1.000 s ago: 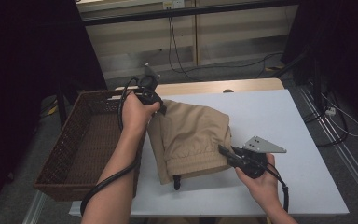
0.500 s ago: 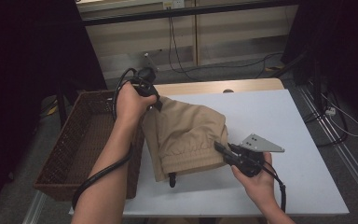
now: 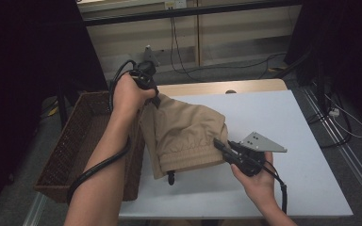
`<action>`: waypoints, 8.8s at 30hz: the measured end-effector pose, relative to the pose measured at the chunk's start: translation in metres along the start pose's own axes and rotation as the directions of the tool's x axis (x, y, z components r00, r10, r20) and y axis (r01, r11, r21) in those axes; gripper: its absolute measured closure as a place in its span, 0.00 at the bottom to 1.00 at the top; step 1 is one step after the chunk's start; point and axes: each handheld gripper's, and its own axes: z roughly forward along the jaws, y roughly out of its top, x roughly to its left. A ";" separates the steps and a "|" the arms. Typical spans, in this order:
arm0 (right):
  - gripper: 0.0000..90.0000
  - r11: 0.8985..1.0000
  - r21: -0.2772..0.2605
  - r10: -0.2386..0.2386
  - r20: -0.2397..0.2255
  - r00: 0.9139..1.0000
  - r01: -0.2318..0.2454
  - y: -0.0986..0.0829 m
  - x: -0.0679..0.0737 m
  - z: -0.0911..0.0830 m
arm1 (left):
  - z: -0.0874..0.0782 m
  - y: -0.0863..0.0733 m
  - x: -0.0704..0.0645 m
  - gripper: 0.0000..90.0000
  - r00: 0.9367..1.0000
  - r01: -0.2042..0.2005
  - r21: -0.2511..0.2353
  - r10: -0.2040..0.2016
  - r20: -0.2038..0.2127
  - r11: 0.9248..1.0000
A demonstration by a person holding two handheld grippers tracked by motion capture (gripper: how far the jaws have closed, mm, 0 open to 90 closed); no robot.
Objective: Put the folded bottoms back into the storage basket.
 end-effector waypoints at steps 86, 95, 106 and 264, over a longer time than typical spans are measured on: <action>0.90 0.990 -0.101 -0.104 -0.102 0.989 0.094 0.063 0.068 0.055 | -0.095 -0.013 0.072 0.97 0.997 0.048 0.007 -0.048 -0.062 0.999; 0.90 0.989 -0.099 -0.123 -0.102 0.987 0.113 0.067 0.072 0.057 | -0.098 -0.014 0.076 0.97 0.996 0.062 0.013 -0.061 -0.064 0.998; 0.90 0.987 -0.102 -0.134 -0.112 0.985 0.123 0.071 0.080 0.063 | -0.103 -0.017 0.081 0.97 0.993 0.067 0.035 -0.063 -0.104 0.997; 0.88 0.974 -0.069 -0.226 -0.270 0.936 0.215 0.070 0.168 0.144 | -0.118 -0.067 0.169 0.97 0.968 0.172 0.008 -0.168 -0.188 0.985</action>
